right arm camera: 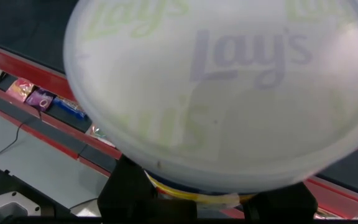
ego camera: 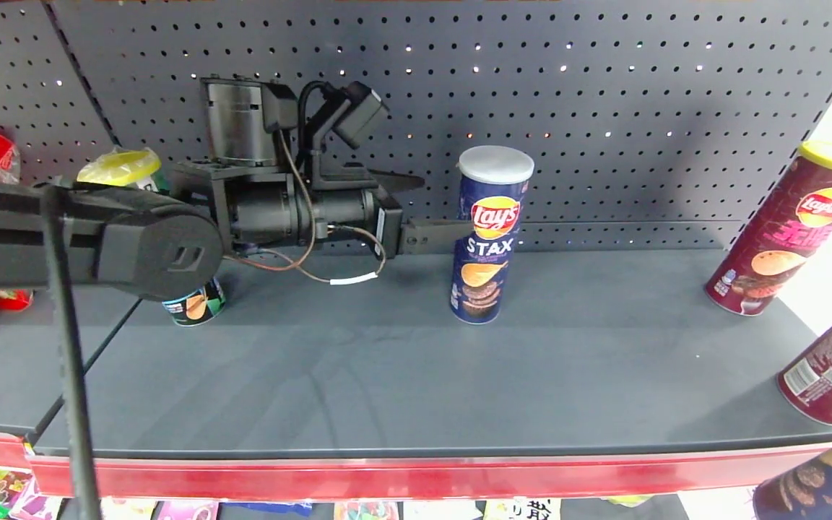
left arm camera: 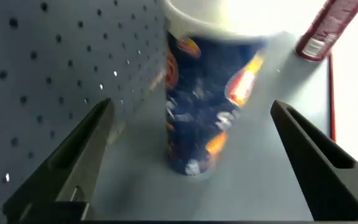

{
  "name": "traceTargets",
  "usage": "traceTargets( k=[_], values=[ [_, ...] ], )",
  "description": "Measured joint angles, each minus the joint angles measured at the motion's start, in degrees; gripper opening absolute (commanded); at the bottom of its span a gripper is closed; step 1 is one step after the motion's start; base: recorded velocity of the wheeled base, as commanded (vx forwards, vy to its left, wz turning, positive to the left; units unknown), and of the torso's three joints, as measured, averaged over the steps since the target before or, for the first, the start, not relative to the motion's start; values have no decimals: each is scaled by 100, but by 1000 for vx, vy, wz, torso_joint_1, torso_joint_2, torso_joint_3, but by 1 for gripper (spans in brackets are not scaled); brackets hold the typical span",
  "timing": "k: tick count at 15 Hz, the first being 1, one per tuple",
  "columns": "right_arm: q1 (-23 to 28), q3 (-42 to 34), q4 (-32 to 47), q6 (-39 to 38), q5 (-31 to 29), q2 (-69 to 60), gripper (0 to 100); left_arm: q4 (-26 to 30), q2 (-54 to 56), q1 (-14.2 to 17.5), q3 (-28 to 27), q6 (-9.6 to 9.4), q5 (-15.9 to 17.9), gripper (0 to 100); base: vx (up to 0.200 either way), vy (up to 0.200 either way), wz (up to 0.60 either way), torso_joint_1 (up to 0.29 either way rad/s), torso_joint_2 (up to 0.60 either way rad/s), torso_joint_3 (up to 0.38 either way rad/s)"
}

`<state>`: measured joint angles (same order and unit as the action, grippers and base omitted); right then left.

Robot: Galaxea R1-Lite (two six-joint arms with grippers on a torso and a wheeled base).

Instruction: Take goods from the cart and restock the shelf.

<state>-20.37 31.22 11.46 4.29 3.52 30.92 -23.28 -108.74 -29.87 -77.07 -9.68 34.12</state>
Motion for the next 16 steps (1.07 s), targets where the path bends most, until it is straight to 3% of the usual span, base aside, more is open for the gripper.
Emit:
traceTargets(
  k=[3, 15, 16],
  values=[
    [1, -9, 0, -44, -2, -5, 0, 20, -402, -87, -516, -2, 1, 100, 0, 0, 0, 0, 0, 0],
    [0, 0, 0, -88, -24, -13, 0, 33, -1096, -411, -1353, 54, 1, 100, 0, 0, 0, 0, 0, 0],
    [0, 0, 2, -88, -46, -13, 0, 22, -1108, -417, -1353, 55, -5, 0, 0, 0, 0, 0, 0, 0]
  ],
)
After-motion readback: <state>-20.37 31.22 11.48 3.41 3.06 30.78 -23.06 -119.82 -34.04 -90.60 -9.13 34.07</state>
